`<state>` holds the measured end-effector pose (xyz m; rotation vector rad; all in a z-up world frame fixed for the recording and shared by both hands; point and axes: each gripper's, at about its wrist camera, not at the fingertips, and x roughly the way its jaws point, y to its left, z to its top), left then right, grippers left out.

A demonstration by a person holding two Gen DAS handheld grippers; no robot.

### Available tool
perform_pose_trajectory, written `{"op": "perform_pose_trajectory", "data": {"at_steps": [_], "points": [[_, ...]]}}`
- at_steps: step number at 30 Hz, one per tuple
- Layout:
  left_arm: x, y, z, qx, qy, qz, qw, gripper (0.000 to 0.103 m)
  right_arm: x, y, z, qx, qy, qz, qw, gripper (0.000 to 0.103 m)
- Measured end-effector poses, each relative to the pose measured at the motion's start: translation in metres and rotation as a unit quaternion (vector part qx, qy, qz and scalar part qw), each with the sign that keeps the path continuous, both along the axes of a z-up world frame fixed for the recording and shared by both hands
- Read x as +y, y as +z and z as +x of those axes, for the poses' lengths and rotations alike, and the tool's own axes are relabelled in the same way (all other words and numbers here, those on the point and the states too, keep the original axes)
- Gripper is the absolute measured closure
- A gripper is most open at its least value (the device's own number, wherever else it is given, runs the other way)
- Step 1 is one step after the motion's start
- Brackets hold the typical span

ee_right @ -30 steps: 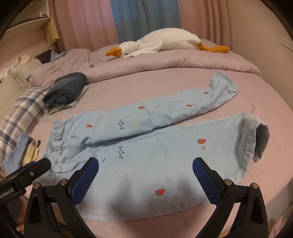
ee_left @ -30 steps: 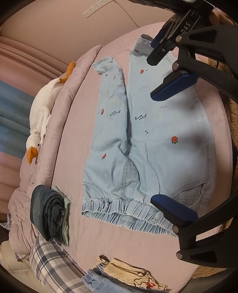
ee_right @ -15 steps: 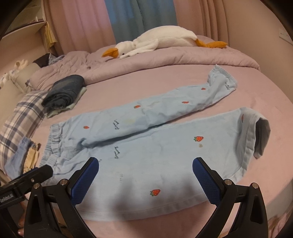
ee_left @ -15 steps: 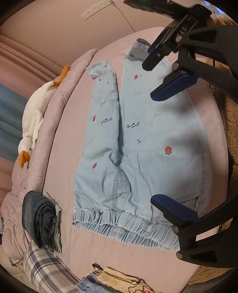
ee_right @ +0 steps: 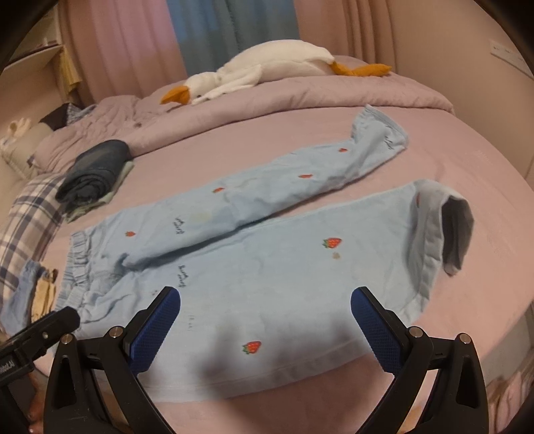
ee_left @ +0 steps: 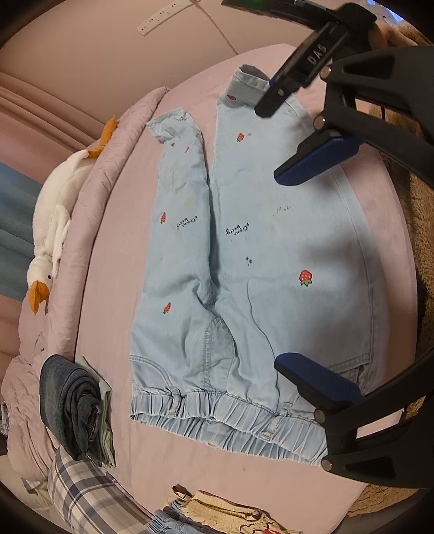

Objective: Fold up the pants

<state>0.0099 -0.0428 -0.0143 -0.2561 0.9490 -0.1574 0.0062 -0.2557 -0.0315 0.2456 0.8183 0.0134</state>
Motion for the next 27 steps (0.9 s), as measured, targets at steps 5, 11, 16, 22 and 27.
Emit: {"op": "perform_pose_trajectory", "data": {"at_steps": [5, 11, 16, 22, 27], "points": [[0.001, -0.007, 0.006, 0.016, 0.000, 0.007, 0.9998, 0.005, -0.012, -0.006, 0.000, 0.009, -0.018, 0.012, 1.000, 0.001], [0.003, -0.010, 0.009, 0.022, 0.003, 0.013, 0.9997, 0.006, -0.022, -0.011, 0.000, 0.021, -0.036, 0.015, 0.999, 0.001], [0.002, -0.013, 0.011, 0.026, 0.000, 0.026, 0.9993, 0.007, -0.028, -0.013, -0.001, 0.023, -0.045, 0.018, 0.999, 0.001], [0.013, -0.021, 0.013, 0.036, 0.016, 0.028, 0.9988, 0.011, -0.037, -0.015, -0.002, 0.030, -0.061, 0.018, 0.998, 0.001], [0.026, -0.027, 0.015, 0.046, 0.033, 0.033, 0.9978, 0.012, -0.044, -0.018, -0.002, 0.034, -0.073, 0.021, 0.997, 0.003]]}}
